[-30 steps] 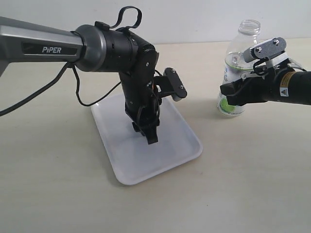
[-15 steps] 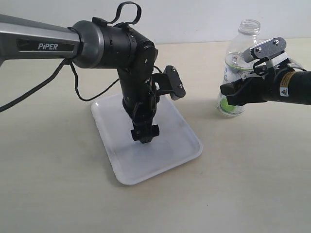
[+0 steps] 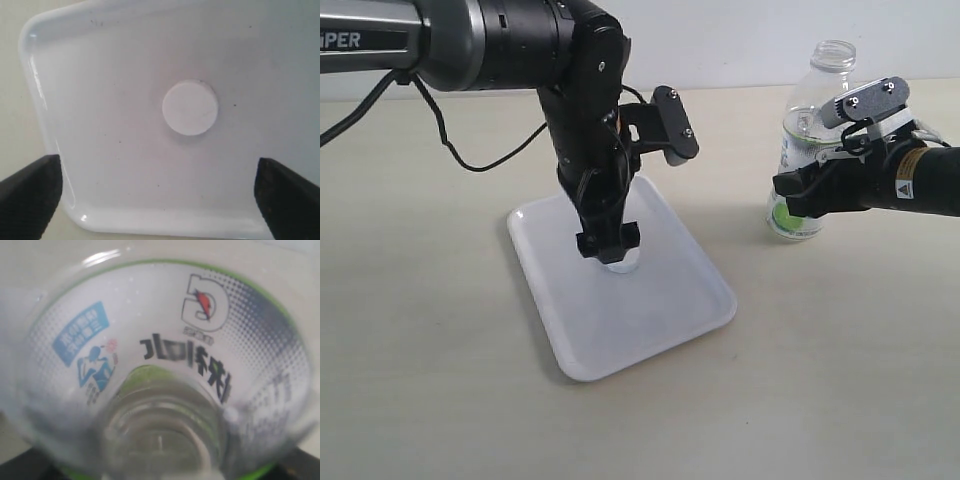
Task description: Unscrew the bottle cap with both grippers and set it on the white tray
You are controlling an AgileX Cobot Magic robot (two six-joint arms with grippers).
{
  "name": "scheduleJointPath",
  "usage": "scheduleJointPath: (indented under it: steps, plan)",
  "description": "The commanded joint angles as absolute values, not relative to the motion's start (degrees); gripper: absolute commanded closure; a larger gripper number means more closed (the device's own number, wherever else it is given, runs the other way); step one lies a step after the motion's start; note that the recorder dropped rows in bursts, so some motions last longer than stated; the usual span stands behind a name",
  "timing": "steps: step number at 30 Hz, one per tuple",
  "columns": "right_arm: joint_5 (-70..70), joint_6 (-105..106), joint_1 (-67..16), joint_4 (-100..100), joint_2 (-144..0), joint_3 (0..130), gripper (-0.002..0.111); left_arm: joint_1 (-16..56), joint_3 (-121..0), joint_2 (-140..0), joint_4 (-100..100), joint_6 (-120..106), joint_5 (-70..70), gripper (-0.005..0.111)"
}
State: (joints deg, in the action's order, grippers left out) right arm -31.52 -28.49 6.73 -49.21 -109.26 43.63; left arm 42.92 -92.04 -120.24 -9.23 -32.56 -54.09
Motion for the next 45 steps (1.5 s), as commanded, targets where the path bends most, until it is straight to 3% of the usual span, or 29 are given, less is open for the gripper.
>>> scheduleJointPath:
  steps: [1, 4, 6, 20, 34, 45]
  plan:
    - [-34.40, -28.55, 6.95, -48.43, -108.80, 43.92, 0.023, 42.94, -91.95, -119.57, -9.76, -32.71, -55.30, 0.002]
    - [-35.30, -28.55, 6.95, -48.34, -108.80, 43.92, 0.007, 42.94, -91.95, -119.57, -9.76, -32.71, -55.30, 0.002]
    - [-35.67, -28.09, 6.95, -48.34, -108.80, 43.92, 0.003, 42.94, -91.95, -119.57, -9.87, -32.71, -55.28, 0.002]
    - [-25.12, -30.01, 6.95, -48.62, -101.00, 43.45, 0.003, 42.94, -91.95, -116.85, -11.79, -31.03, -55.43, 0.002]
    - [-24.98, -40.19, 6.95, -58.54, -94.71, 40.90, 0.003, 42.75, -91.95, -112.98, -11.60, -26.90, -57.73, 0.002]
    - [-24.34, -71.23, 6.95, -85.35, -84.50, 40.90, 0.003, 41.85, -90.91, -107.81, -5.73, -26.55, -59.42, 0.002]
